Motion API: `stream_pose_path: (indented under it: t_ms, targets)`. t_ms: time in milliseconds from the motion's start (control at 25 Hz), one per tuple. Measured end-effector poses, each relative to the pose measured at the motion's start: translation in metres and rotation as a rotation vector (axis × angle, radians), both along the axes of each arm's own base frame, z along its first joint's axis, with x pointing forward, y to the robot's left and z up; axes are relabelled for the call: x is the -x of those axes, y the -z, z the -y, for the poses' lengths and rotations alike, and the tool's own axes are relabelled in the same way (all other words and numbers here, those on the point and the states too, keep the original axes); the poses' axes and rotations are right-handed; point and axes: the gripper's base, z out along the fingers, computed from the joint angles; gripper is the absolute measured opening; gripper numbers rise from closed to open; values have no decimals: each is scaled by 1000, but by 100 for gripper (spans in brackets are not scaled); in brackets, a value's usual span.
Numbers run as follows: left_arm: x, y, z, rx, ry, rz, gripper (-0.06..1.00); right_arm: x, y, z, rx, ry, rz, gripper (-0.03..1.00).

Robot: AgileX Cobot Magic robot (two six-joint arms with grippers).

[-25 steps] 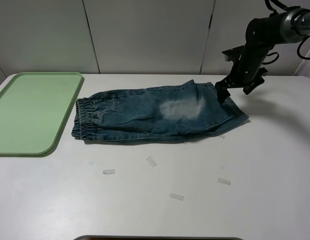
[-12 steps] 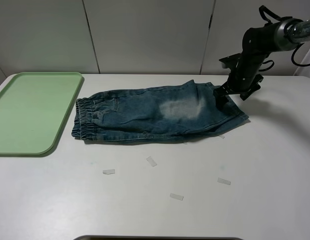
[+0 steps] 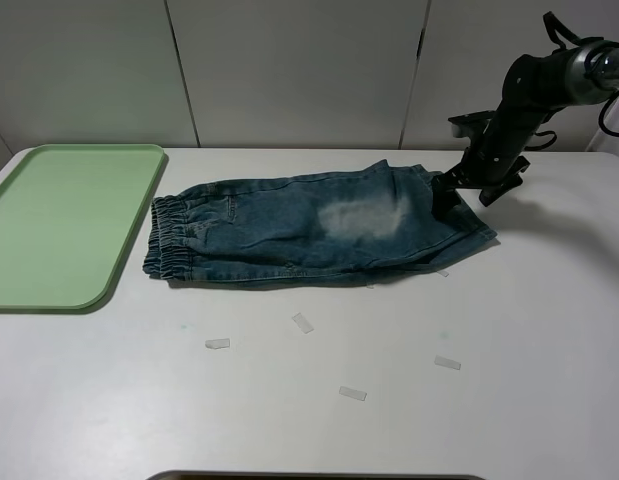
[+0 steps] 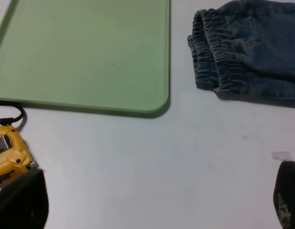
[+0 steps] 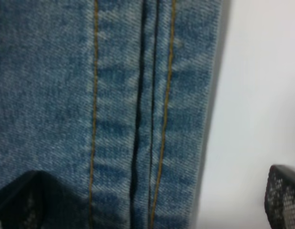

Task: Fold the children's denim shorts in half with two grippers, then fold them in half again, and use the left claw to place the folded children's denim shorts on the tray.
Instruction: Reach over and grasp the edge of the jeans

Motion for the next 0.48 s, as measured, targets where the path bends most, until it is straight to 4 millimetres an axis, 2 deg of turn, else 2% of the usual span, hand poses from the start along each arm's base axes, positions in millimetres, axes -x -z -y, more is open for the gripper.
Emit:
stream_pose_path:
  t_ms: [280,360,400,480]
  targets:
    - [0,0,0,-1,0,0,94,-1,-1,6,-15,6,4,67]
    - [0,0,0,-1,0,0,94,-1,-1,8,-10,3,7,59]
    - [0,0,0,-1,0,0,94,-1,0,10,-11,7,6,49]
    - [0,0,0,-1,0,0,94,-1,0,9,-15,9,4,39]
